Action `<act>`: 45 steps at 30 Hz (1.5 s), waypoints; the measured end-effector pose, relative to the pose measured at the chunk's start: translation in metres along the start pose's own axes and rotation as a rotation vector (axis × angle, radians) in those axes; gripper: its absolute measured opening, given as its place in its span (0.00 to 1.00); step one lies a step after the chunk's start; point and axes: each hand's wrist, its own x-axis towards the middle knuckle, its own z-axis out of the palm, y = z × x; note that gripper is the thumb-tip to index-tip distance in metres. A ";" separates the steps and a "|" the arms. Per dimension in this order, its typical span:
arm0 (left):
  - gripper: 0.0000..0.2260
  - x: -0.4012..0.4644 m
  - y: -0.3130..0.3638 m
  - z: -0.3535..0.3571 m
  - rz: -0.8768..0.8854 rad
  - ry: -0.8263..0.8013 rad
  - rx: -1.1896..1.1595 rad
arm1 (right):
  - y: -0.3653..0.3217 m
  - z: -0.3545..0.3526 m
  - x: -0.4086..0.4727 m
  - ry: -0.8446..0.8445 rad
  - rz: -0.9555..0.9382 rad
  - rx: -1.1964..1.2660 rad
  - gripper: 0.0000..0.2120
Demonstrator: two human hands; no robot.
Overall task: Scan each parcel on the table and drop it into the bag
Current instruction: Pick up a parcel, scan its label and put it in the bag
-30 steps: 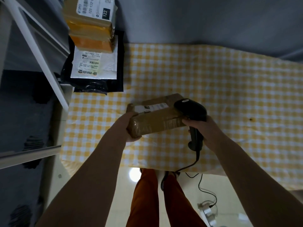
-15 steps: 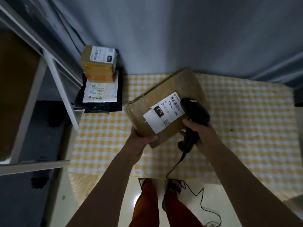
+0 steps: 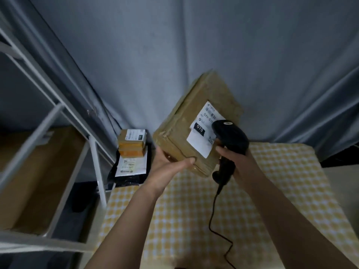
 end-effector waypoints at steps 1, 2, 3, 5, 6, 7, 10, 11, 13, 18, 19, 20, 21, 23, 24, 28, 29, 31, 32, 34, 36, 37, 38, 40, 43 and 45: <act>0.41 -0.002 0.011 0.000 0.016 -0.009 0.030 | -0.009 0.001 -0.004 -0.007 -0.032 0.007 0.15; 0.41 -0.003 0.021 -0.001 0.020 -0.033 0.037 | -0.017 0.002 -0.008 -0.006 -0.059 0.006 0.17; 0.41 -0.004 0.030 -0.002 0.011 -0.080 0.012 | -0.025 0.003 -0.012 -0.002 -0.084 -0.002 0.18; 0.45 -0.005 0.050 -0.006 -0.049 -0.235 -0.089 | -0.036 0.005 -0.015 0.011 -0.135 -0.007 0.14; 0.48 -0.005 0.060 -0.009 -0.074 -0.317 -0.142 | -0.041 0.006 -0.017 0.022 -0.154 -0.003 0.12; 0.50 -0.004 0.070 -0.013 -0.091 -0.382 -0.199 | -0.045 0.008 -0.019 0.040 -0.163 0.002 0.11; 0.43 0.004 0.104 -0.025 -0.111 -0.458 -0.247 | -0.054 0.013 -0.025 0.046 -0.177 -0.018 0.10; 0.39 0.006 0.115 -0.026 -0.111 -0.461 -0.203 | -0.056 0.015 -0.028 0.025 -0.187 -0.033 0.11; 0.31 0.008 0.135 -0.025 -0.116 -0.427 -0.061 | -0.060 0.018 -0.032 0.010 -0.211 -0.067 0.12; 0.44 0.011 0.165 -0.032 -0.113 -0.513 0.127 | -0.071 0.024 -0.040 0.045 -0.318 -0.160 0.16; 0.49 0.012 0.170 -0.036 -0.125 -0.550 0.129 | -0.072 0.025 -0.042 0.047 -0.342 -0.176 0.16; 0.51 0.012 0.173 -0.039 -0.135 -0.579 0.138 | -0.074 0.025 -0.044 0.048 -0.365 -0.190 0.15; 0.51 0.012 0.176 -0.039 -0.141 -0.600 0.157 | -0.076 0.026 -0.046 0.050 -0.392 -0.212 0.15; 0.46 0.010 0.179 -0.033 -0.168 -0.604 0.221 | -0.079 0.029 -0.048 0.046 -0.431 -0.277 0.16; 0.43 0.009 0.178 -0.030 -0.186 -0.584 0.272 | -0.080 0.031 -0.049 0.042 -0.434 -0.310 0.16; 0.25 0.015 0.167 -0.023 -0.246 -0.366 0.483 | -0.085 0.031 -0.051 0.025 -0.400 -0.415 0.14; 0.24 0.018 0.162 -0.025 -0.248 -0.297 0.458 | -0.087 0.030 -0.052 0.026 -0.391 -0.455 0.12; 0.26 0.023 0.153 -0.027 -0.226 -0.186 0.322 | -0.090 0.028 -0.053 0.059 -0.385 -0.535 0.12; 0.27 0.025 0.147 -0.027 -0.208 -0.146 0.231 | -0.091 0.029 -0.055 0.072 -0.382 -0.556 0.12; 0.29 0.030 0.137 -0.025 -0.178 -0.090 0.057 | -0.091 0.032 -0.060 0.088 -0.388 -0.568 0.08; 0.29 0.033 0.131 -0.023 -0.166 -0.078 -0.058 | -0.089 0.038 -0.068 0.095 -0.420 -0.569 0.10; 0.29 0.035 0.128 -0.023 -0.169 -0.089 -0.091 | -0.088 0.042 -0.071 0.091 -0.439 -0.575 0.11; 0.28 0.035 0.127 -0.022 -0.175 -0.103 -0.109 | -0.087 0.045 -0.075 0.086 -0.452 -0.592 0.11; 0.26 0.037 0.125 -0.023 -0.181 -0.126 -0.117 | -0.084 0.052 -0.080 0.079 -0.479 -0.637 0.12; 0.25 0.038 0.124 -0.023 -0.177 -0.152 -0.104 | -0.082 0.056 -0.084 0.102 -0.514 -0.713 0.12; 0.25 0.039 0.124 -0.022 -0.177 -0.165 -0.097 | -0.082 0.057 -0.086 0.120 -0.511 -0.729 0.11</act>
